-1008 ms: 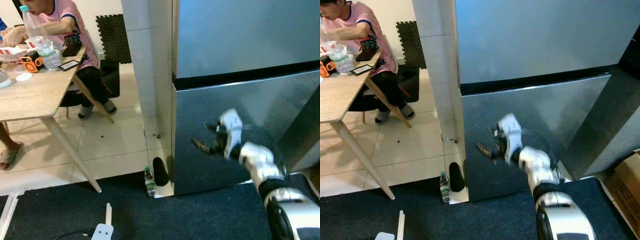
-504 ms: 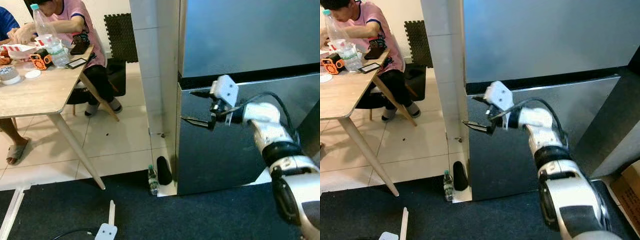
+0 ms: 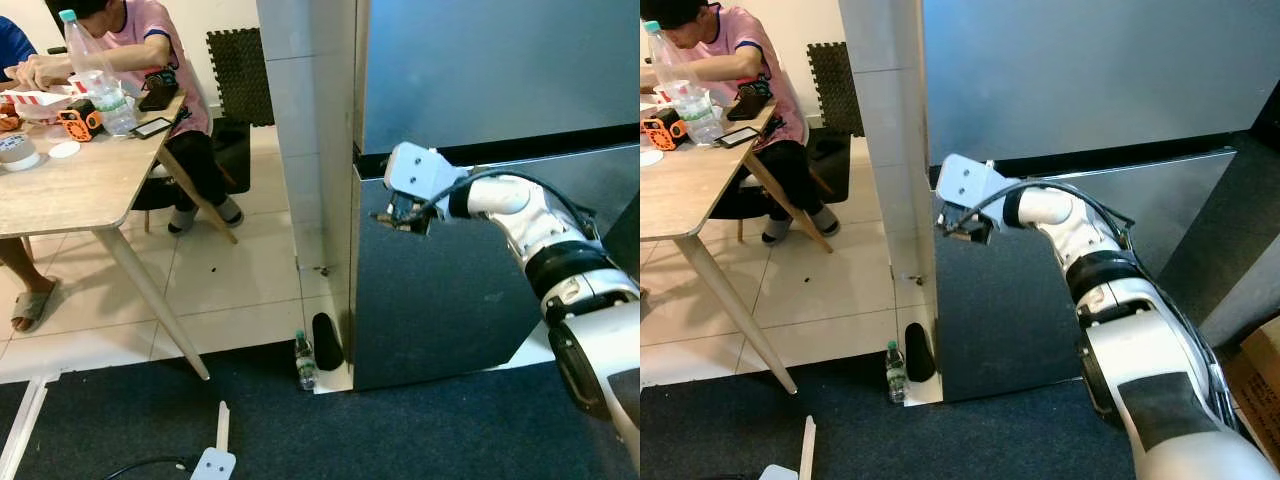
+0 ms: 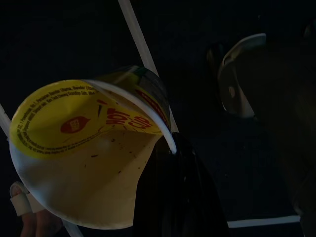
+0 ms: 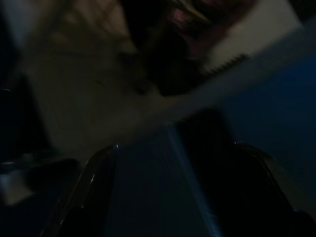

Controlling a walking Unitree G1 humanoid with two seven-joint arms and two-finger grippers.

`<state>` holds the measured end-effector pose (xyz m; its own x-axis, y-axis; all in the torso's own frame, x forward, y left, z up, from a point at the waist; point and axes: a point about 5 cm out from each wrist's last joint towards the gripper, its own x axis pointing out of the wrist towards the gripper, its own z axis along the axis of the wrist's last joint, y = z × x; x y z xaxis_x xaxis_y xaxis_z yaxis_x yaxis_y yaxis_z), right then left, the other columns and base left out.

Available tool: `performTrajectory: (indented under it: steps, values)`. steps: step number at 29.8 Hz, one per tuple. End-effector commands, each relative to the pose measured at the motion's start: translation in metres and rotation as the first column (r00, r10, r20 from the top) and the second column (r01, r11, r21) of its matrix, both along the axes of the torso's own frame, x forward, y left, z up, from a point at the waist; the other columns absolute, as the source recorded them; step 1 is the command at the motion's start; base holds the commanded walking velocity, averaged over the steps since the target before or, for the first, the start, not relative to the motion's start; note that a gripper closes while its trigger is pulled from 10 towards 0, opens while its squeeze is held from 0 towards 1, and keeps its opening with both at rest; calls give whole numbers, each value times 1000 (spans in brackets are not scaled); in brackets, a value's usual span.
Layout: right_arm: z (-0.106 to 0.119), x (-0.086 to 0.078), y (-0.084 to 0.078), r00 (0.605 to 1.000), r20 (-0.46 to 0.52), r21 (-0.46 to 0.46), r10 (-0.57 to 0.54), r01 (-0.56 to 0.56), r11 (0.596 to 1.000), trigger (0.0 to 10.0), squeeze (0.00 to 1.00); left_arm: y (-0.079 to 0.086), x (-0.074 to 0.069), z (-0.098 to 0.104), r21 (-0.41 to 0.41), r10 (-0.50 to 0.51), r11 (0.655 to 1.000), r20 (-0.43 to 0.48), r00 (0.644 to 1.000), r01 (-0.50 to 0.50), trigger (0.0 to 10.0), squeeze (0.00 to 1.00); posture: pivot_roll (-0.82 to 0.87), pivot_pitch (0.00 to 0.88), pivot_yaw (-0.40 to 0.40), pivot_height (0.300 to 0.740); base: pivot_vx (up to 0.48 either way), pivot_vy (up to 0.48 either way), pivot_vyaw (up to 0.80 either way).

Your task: Restocking fridge

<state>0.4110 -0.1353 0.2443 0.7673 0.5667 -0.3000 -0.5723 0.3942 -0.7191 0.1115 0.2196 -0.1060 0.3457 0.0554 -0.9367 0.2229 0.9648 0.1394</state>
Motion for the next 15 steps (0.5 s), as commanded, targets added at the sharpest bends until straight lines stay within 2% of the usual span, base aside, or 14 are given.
performTrajectory:
  steps: [1, 7, 15]
  values:
    - [3, 3, -1, 999, 24, -24, -47, 47, 999, 10000, 0, -4, -11, -4, -21, -19, 1000, -39, 999, 19, 10000, 0, -19, 0, 10, 740, 0, 0, 0]
    - [12, 6, 4, 995, 75, -53, -59, 63, 997, 10000, 0, -5, -15, -5, -26, -24, 999, -46, 999, 23, 10000, 0, -18, 14, 8, 740, 0, 0, 0]
    - [8, 6, 7, 997, 66, -99, -49, 56, 994, 10000, 0, -6, -18, -6, -30, -31, 999, -54, 998, 29, 10000, 0, -13, 42, 4, 740, 0, 0, 0]
